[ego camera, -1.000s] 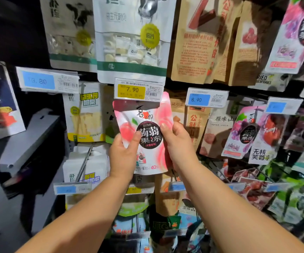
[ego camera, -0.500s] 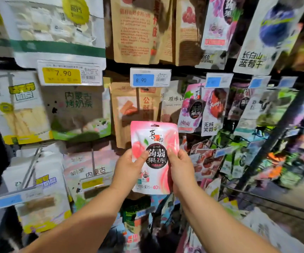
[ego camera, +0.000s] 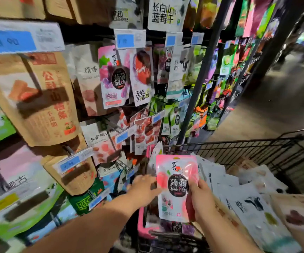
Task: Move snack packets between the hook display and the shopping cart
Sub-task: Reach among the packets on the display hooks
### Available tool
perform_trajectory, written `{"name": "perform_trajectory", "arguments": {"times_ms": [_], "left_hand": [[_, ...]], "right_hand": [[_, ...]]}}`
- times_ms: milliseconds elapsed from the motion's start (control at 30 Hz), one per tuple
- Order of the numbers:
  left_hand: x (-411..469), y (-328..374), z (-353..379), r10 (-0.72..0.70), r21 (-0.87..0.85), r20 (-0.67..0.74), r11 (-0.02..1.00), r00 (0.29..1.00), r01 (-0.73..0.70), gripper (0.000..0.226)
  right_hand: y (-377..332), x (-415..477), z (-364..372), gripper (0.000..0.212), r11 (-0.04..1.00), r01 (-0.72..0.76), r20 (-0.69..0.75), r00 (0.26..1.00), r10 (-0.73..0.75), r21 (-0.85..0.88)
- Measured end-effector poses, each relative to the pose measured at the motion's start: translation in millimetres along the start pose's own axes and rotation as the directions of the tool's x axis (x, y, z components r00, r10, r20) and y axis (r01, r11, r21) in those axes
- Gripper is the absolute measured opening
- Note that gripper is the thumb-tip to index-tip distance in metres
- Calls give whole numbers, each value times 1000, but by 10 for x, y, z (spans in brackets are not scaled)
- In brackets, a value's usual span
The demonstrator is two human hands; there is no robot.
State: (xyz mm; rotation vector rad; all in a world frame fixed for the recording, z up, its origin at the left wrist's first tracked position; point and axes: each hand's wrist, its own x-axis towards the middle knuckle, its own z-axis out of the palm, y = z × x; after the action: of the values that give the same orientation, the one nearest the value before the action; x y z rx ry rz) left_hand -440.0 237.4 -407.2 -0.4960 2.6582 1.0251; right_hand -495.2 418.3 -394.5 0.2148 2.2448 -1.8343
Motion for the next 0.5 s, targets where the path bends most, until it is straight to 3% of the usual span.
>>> {"name": "perform_trajectory", "arguments": {"times_ms": [67, 167, 267, 367, 500], "left_hand": [[40, -44, 153, -115, 94, 72, 990, 991, 108, 73], [44, -175, 423, -204, -42, 149, 976, 968, 212, 85], [52, -294, 658, -135, -156, 29, 978, 990, 138, 88], [49, -335, 752, -143, -83, -58, 987, 988, 138, 85], [118, -331, 800, -106, 10, -47, 994, 993, 107, 88]], "right_hand": [[102, 19, -187, 21, 1000, -20, -61, 998, 20, 7], [301, 100, -399, 20, 997, -73, -146, 987, 67, -32], [439, 143, -537, 20, 991, -116, -231, 968, 97, -73], [581, 223, -622, 21, 980, -187, -295, 942, 159, -68], [754, 347, -636, 21, 964, -251, -394, 897, 200, -82]]}}
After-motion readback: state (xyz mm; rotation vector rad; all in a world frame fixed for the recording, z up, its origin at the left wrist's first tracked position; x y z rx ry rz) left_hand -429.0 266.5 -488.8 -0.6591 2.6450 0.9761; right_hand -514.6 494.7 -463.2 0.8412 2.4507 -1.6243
